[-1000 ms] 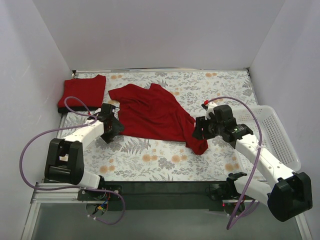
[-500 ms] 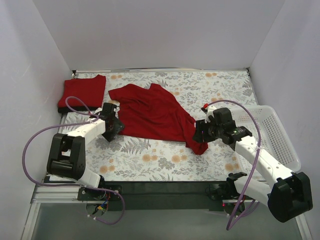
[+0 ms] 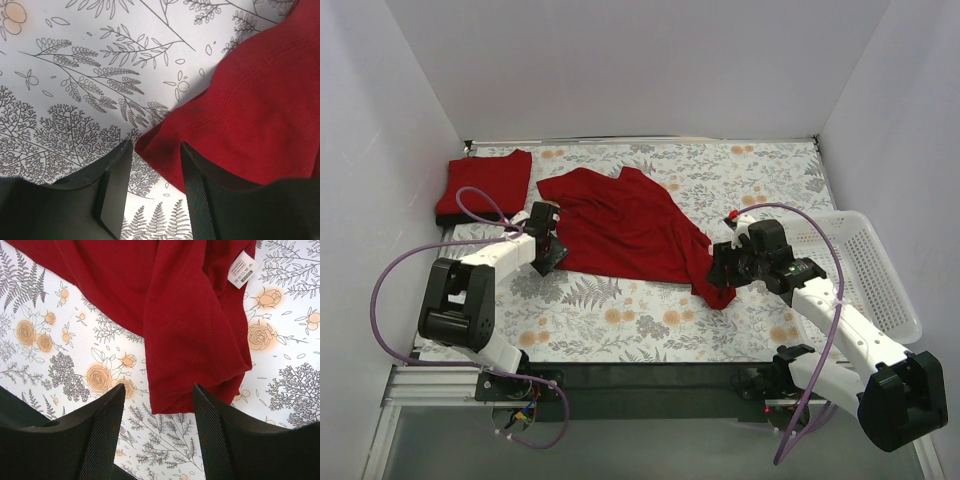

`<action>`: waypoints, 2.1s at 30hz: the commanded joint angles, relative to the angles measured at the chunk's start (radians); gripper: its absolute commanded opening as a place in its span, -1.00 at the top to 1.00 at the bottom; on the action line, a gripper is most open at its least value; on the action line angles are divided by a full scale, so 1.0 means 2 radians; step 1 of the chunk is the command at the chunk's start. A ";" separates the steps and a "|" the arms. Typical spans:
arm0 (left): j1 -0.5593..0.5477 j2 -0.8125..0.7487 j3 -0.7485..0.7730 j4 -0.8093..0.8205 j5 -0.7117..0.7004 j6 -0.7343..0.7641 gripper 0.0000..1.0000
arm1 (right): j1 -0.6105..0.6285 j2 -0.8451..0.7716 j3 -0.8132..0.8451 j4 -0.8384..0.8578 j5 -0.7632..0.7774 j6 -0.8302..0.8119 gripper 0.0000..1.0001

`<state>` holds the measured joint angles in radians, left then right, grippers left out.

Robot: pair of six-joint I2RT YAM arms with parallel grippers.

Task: Fold and stack the t-shirts
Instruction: Flatten the tshirt out

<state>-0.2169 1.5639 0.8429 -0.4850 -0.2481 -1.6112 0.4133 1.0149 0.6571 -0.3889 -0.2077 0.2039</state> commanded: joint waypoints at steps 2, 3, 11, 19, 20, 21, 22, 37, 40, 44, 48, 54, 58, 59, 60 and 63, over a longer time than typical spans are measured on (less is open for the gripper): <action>-0.015 0.028 -0.002 -0.001 0.002 -0.004 0.18 | -0.001 -0.007 0.000 0.017 0.008 -0.002 -0.07; -0.017 0.028 -0.002 -0.002 0.004 -0.006 0.18 | -0.001 -0.008 0.000 0.017 0.009 -0.003 -0.07; -0.021 0.043 0.005 -0.014 0.000 -0.006 0.42 | -0.001 -0.011 0.000 0.017 0.014 0.001 -0.06; -0.020 -0.030 0.037 -0.071 -0.068 0.035 1.00 | -0.003 0.000 0.003 0.011 0.064 0.019 -0.05; -0.020 -0.043 0.040 -0.077 -0.078 0.041 1.00 | -0.006 0.008 0.004 0.009 0.065 0.022 -0.05; -0.019 -0.059 0.042 -0.086 -0.097 0.055 1.00 | -0.006 0.011 0.006 0.008 0.064 0.022 -0.05; -0.015 -0.087 0.046 -0.093 -0.104 0.062 1.00 | -0.007 0.016 0.006 0.008 0.064 0.025 -0.04; -0.006 -0.242 -0.028 -0.062 -0.100 0.118 1.00 | -0.016 0.095 0.015 0.049 -0.046 0.049 -0.01; -0.006 -0.243 -0.039 -0.050 -0.095 0.120 1.00 | -0.017 0.102 0.014 0.053 -0.074 0.051 -0.01; -0.006 -0.243 -0.045 -0.041 -0.092 0.124 1.00 | -0.017 0.121 0.010 0.055 -0.083 0.057 -0.01; -0.006 -0.243 -0.048 -0.033 -0.097 0.130 1.00 | -0.017 0.137 0.014 0.056 -0.079 0.057 0.53; -0.002 -0.253 -0.042 -0.040 -0.146 0.144 1.00 | -0.044 0.115 0.125 -0.021 0.044 0.011 0.97; 0.006 -0.269 -0.052 -0.033 -0.178 0.147 1.00 | -0.119 0.134 0.260 -0.043 0.147 -0.004 0.97; 0.006 -0.268 -0.055 -0.028 -0.180 0.147 1.00 | -0.127 0.157 0.282 -0.043 0.165 -0.006 0.97; 0.006 -0.267 -0.060 -0.026 -0.179 0.147 1.00 | -0.130 0.189 0.318 -0.043 0.168 -0.012 0.97; 0.006 -0.261 -0.066 -0.018 -0.174 0.149 1.00 | -0.131 0.244 0.388 -0.062 0.168 -0.010 0.52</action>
<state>-0.2111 1.0451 0.7349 -0.5488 -0.5426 -1.3277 0.1501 1.3716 1.2861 -0.4698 0.0425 0.2146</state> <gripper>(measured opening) 0.035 0.106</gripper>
